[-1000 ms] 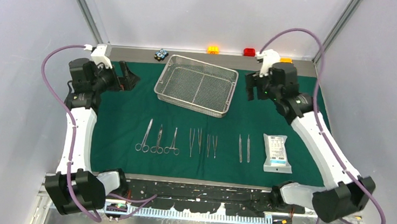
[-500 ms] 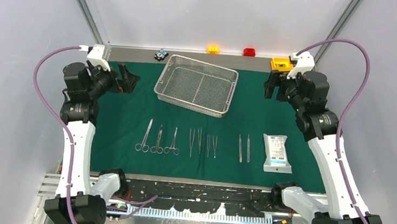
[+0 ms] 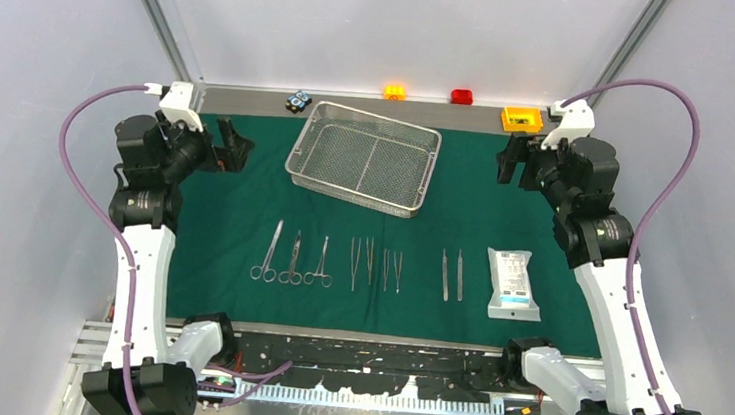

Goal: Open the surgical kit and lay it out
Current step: Reset both arms

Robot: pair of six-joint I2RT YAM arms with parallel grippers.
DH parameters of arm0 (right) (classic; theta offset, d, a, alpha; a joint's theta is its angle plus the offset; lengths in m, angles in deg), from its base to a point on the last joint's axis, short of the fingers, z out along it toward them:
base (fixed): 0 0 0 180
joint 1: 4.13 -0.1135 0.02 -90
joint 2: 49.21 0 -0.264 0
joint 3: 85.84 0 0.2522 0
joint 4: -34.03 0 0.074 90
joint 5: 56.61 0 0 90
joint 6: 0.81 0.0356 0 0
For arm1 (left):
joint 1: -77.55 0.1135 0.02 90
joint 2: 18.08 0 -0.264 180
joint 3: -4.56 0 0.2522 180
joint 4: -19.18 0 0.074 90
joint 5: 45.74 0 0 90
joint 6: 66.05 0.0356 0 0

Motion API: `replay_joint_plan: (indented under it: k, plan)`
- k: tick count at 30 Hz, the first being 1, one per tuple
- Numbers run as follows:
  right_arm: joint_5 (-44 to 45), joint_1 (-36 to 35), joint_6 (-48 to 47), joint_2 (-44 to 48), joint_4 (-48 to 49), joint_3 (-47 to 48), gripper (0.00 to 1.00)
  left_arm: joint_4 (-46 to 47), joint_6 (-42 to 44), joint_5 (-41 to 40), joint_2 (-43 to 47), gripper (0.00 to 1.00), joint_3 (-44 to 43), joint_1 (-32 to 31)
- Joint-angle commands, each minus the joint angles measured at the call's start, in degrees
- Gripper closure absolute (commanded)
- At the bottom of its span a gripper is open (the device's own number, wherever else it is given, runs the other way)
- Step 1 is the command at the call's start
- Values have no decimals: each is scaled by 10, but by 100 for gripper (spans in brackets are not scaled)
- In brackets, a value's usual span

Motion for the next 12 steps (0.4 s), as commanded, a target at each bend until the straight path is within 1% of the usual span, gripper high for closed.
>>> replay_joint_plan:
  k: [1,12]
  plan:
    - [-5,5,8,5,31,-2,15,7,16,-14,0,0,-24,-2]
    - [-5,5,5,0,31,-3,15,10,29,-21,-13,0,-27,-2]
